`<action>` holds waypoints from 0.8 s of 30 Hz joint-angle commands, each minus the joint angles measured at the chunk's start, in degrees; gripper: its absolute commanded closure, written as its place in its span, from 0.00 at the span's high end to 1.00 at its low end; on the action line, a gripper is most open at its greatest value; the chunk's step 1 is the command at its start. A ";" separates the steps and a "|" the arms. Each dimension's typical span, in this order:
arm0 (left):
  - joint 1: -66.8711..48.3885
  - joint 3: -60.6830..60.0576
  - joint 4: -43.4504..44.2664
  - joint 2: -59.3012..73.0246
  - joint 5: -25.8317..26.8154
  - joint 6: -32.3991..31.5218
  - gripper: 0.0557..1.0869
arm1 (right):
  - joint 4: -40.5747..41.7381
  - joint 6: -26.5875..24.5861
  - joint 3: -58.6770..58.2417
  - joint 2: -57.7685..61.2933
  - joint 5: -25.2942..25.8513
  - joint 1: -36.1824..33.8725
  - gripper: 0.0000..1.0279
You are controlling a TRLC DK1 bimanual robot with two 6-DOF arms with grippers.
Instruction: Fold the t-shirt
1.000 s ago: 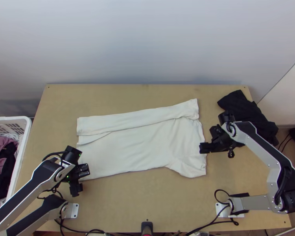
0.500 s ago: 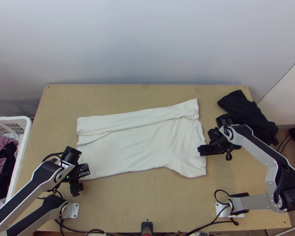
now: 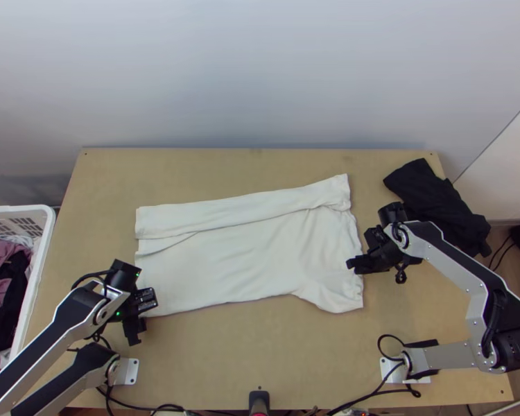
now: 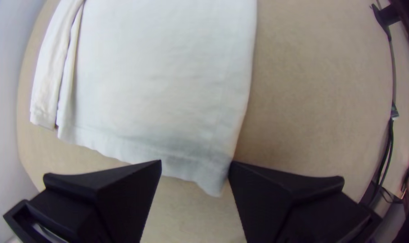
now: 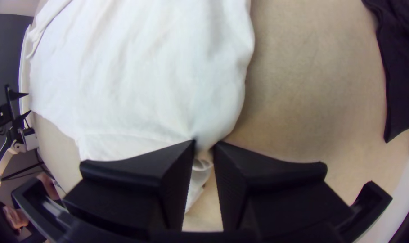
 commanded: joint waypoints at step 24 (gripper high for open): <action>4.85 -1.64 -0.94 -4.58 4.25 1.70 0.04 | 2.03 -0.18 -0.26 -0.45 0.02 0.68 0.03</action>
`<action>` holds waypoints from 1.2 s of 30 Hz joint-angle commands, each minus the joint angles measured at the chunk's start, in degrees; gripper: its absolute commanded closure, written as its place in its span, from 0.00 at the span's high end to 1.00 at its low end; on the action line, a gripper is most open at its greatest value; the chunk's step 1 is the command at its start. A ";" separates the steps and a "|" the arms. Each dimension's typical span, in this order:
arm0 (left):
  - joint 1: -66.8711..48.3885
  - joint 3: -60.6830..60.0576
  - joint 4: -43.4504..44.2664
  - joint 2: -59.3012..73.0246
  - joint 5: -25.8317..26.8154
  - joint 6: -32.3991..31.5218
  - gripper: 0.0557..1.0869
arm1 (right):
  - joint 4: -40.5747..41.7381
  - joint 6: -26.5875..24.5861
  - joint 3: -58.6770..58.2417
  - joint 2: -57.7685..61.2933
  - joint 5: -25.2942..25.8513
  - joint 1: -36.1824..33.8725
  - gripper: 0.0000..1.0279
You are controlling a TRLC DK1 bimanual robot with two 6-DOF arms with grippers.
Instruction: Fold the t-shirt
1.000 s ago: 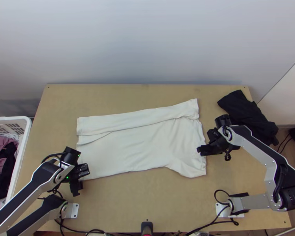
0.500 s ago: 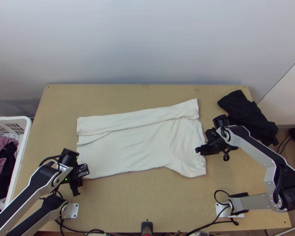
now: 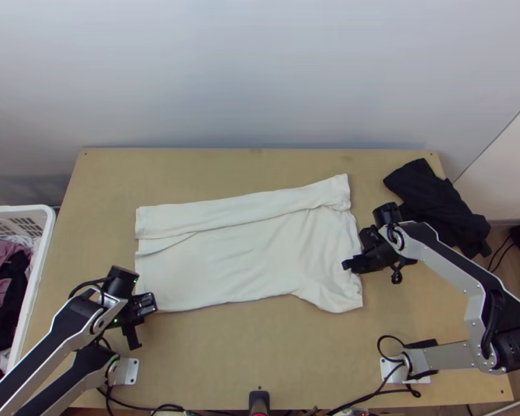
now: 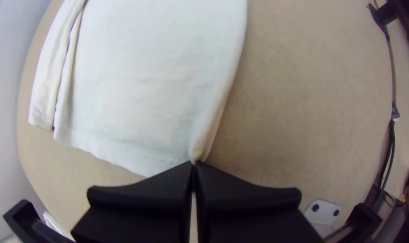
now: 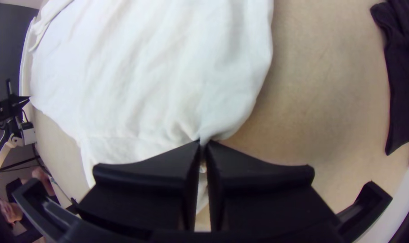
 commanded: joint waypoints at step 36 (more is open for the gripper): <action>20.85 13.72 0.40 6.10 9.58 2.36 0.04 | -6.22 -0.55 11.82 2.69 -9.03 -9.46 0.03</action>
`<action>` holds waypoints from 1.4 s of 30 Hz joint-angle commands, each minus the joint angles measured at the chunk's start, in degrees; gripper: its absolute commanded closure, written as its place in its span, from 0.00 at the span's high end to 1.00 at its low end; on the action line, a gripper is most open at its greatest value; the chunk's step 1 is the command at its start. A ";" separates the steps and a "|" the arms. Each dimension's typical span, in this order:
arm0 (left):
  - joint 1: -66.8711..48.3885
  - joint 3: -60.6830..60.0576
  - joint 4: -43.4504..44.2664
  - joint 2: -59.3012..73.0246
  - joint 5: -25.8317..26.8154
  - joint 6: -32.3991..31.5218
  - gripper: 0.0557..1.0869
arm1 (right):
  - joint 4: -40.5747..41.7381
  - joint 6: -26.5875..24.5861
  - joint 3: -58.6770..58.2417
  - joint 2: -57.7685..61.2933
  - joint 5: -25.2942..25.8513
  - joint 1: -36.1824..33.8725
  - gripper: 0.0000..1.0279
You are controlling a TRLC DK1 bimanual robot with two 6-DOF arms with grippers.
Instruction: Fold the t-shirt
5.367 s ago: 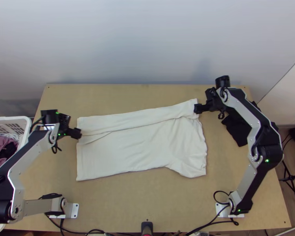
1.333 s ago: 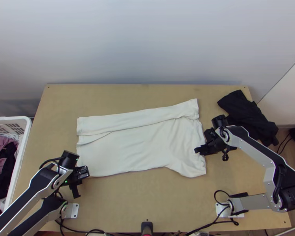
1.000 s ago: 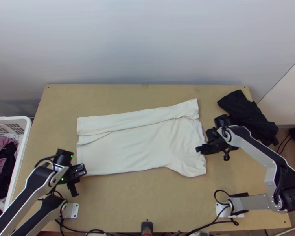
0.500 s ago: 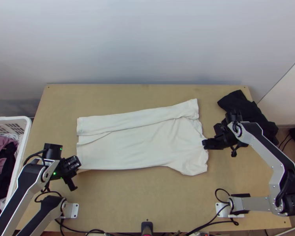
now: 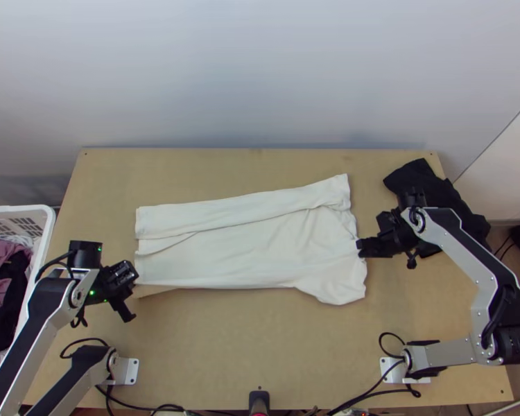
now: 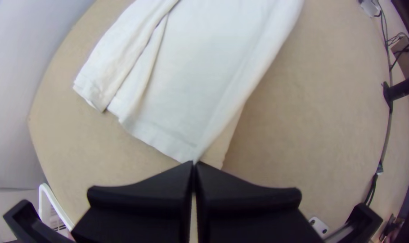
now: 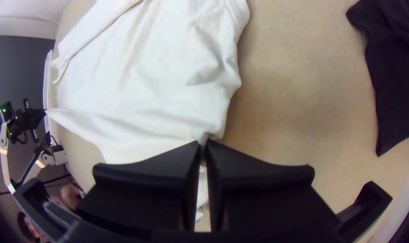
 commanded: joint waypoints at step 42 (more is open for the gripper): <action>4.10 14.71 15.41 27.09 0.18 -8.42 0.04 | -29.32 5.31 74.64 48.67 -28.96 -4.08 0.03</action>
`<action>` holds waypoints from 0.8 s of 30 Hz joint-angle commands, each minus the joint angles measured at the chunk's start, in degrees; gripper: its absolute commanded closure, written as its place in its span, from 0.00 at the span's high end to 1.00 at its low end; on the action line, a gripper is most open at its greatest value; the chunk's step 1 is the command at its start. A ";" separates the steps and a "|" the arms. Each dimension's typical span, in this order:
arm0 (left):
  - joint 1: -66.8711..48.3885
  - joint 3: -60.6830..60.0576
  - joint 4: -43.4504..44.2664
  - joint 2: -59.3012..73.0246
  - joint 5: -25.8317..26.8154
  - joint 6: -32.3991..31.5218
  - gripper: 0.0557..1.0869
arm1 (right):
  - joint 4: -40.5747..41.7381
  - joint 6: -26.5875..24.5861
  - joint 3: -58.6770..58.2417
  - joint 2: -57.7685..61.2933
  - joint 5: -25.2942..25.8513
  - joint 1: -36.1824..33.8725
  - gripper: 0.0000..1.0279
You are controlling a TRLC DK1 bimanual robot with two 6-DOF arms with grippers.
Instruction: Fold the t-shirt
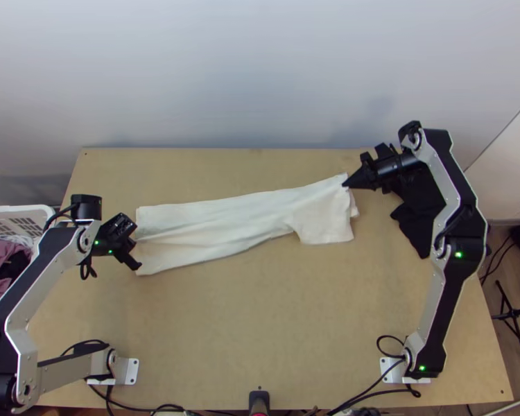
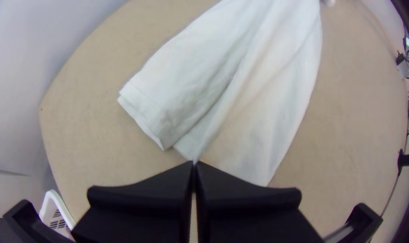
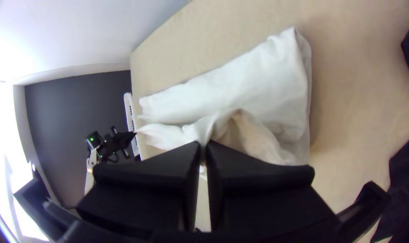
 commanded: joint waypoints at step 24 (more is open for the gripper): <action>-1.02 1.86 15.92 9.55 -13.60 -9.09 0.96 | 0.13 -11.41 11.54 12.71 0.42 -1.84 0.91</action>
